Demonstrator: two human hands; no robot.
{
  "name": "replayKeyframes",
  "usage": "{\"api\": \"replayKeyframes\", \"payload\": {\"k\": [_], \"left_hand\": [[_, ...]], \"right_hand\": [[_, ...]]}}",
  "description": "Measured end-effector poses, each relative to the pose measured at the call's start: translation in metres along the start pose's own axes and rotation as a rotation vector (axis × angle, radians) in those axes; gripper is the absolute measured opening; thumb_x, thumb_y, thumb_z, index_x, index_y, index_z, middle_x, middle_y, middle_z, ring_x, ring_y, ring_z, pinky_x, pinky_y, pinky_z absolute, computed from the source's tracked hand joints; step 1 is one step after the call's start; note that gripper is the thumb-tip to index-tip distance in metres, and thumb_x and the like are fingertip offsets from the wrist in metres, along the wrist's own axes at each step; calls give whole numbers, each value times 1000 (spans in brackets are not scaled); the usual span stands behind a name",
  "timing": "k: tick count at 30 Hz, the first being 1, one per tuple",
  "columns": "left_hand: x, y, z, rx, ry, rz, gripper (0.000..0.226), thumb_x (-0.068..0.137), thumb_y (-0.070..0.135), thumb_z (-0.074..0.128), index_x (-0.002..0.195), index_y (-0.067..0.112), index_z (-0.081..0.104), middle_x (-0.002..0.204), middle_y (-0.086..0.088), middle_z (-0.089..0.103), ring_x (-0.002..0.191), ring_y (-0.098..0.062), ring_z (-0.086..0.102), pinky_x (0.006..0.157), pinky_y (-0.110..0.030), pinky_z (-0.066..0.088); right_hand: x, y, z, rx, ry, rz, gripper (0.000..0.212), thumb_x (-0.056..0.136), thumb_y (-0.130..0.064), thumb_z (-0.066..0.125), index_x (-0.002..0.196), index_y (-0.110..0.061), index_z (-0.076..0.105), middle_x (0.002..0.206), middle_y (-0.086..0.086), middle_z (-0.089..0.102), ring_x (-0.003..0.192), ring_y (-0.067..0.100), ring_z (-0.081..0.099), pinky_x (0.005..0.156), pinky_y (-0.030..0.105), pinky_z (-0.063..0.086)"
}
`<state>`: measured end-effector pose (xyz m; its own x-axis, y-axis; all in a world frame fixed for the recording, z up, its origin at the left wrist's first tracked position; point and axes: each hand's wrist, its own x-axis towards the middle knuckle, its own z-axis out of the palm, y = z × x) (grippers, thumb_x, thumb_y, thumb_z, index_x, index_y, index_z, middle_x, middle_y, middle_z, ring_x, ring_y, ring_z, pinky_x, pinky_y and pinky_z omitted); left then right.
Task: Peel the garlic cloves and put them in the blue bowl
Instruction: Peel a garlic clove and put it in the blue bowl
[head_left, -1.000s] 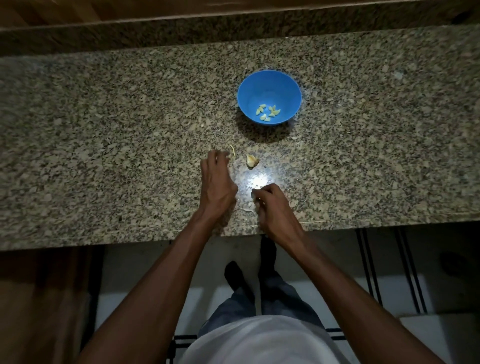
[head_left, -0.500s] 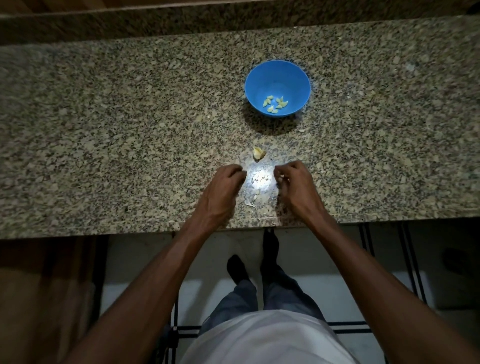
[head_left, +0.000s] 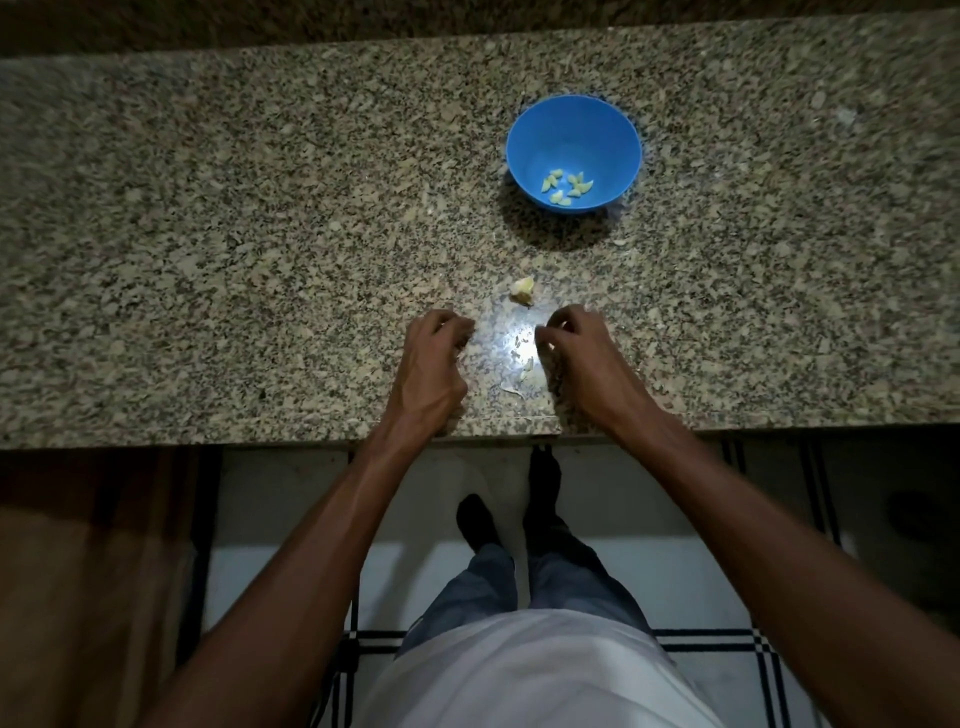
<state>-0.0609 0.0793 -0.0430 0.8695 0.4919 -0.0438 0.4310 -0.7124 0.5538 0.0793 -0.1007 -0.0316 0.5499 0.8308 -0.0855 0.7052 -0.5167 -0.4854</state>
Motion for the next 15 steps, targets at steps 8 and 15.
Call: {"api": "replayKeyframes", "payload": {"k": [8,15], "left_hand": [[-18,5,-1,-18,-41,-76,61,78,-17,53,134,6,58,130,-12,45,121,-26,40,93,-37,49],[-26,22,-2,-275,26,-186,68,79,-26,54,140,6,57,126,-5,49,115,-16,54,86,2,40]], "right_hand": [[-20,-5,-1,94,40,150,34,86,16,61,115,2,72,118,18,57,104,32,56,79,39,53],[-23,-30,12,226,28,169,38,94,12,56,129,0,67,117,11,52,97,28,58,73,40,55]]}}
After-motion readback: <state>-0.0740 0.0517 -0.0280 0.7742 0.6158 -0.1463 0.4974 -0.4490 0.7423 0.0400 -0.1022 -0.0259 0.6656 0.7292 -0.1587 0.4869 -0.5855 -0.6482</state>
